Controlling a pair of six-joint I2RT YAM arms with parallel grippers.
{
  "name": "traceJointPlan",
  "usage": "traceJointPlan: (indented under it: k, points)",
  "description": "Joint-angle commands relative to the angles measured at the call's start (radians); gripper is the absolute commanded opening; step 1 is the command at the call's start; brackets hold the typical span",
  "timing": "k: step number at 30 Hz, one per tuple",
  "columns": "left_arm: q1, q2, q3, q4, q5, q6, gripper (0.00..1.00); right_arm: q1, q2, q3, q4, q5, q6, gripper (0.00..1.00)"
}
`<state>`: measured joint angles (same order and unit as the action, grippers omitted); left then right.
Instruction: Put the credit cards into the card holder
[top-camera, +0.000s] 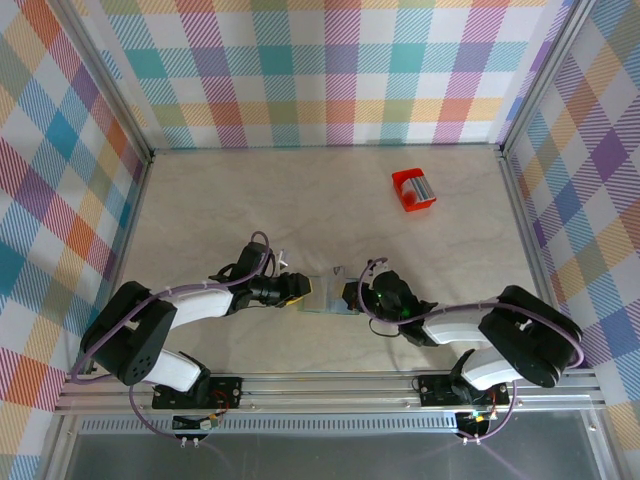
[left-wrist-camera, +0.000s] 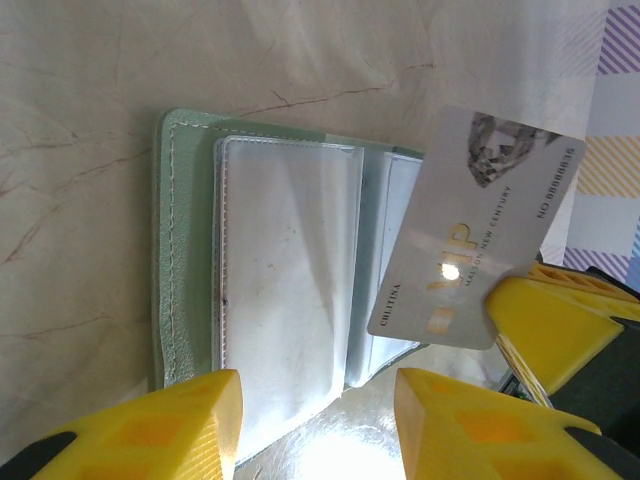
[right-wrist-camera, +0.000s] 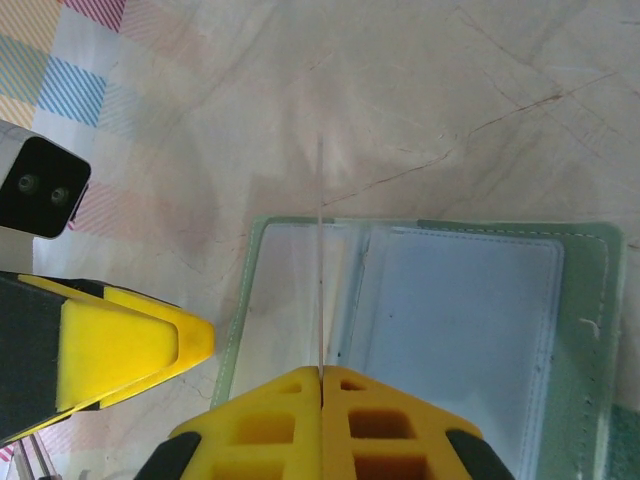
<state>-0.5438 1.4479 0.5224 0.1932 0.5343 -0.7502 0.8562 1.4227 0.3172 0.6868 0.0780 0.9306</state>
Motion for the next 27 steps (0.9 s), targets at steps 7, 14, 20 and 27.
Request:
traceJointPlan:
  k: [7, 14, 20, 27]
  points:
    - [-0.014, 0.024, -0.011, 0.044, 0.006, 0.012, 0.43, -0.033, 0.038, 0.026, 0.102, -0.043, -0.008, 0.0]
    - [-0.017, 0.045, -0.018, 0.064, 0.007, 0.01, 0.43, -0.051, 0.049, 0.052, 0.086, -0.055, -0.028, 0.0]
    - [-0.019, 0.052, -0.019, 0.073, 0.006, 0.005, 0.43, -0.055, 0.059, 0.057, 0.078, -0.032, -0.021, 0.0]
    - [-0.021, 0.063, -0.019, 0.08, 0.005, 0.003, 0.43, -0.054, 0.082, 0.071, 0.072, -0.045, -0.02, 0.0]
